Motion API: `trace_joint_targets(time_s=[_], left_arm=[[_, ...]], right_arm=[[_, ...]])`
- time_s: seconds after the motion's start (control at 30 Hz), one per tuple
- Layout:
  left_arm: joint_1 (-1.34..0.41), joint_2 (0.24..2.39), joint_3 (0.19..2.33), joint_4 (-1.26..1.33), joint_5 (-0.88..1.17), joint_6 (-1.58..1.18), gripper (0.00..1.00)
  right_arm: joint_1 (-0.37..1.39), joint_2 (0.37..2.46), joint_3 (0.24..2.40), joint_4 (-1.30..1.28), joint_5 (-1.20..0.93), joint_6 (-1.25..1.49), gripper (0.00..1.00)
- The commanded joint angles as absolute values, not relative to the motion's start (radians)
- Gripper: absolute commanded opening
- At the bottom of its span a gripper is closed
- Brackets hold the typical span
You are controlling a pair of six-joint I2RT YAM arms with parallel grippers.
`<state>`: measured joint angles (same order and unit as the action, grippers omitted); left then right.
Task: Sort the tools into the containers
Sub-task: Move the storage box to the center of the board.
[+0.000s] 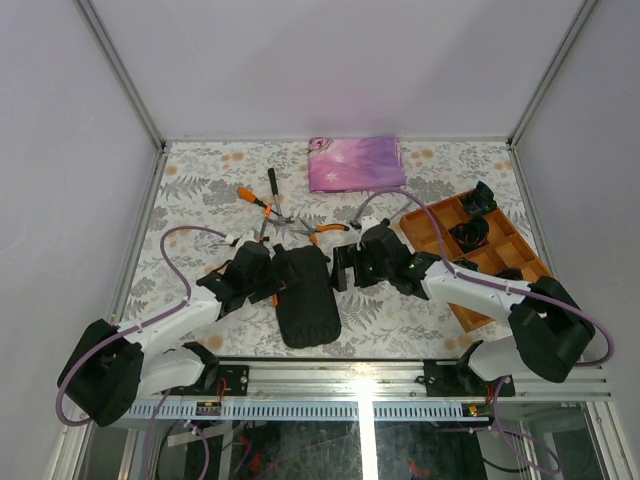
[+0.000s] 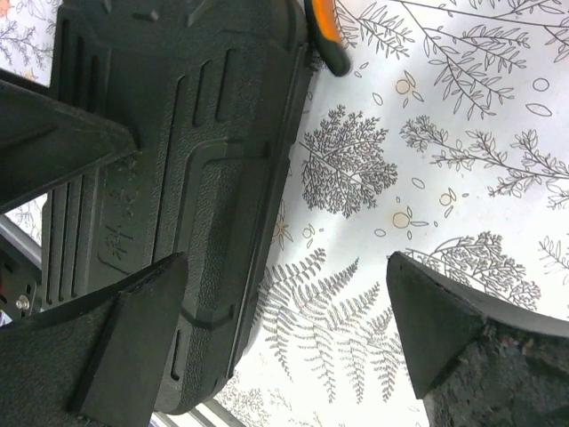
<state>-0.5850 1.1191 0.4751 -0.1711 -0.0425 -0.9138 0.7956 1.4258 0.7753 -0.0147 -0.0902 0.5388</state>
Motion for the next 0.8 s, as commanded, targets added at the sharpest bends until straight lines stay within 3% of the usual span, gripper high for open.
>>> trace_joint_targets(time_s=[0.0, 0.23, 0.4, 0.77], left_arm=[[-0.599, 1.122, 0.534, -0.154, -0.039, -0.826, 1.0], [-0.598, 1.051, 0.555, -0.24, -0.144, -0.805, 1.0], [-0.598, 1.031, 0.516, -0.237, -0.109, -0.805, 1.0], [-0.612, 0.973, 0.41, -0.142, 0.103, -0.802, 0.98]], right_arm=[[0.791, 1.344, 0.749, 0.036, -0.064, 0.516, 1.0], [0.792, 1.327, 0.719, 0.104, 0.013, 0.603, 0.99], [0.791, 1.372, 0.74, 0.11, -0.001, 0.634, 0.97], [0.794, 1.475, 0.672, 0.321, -0.273, 0.771, 0.91]])
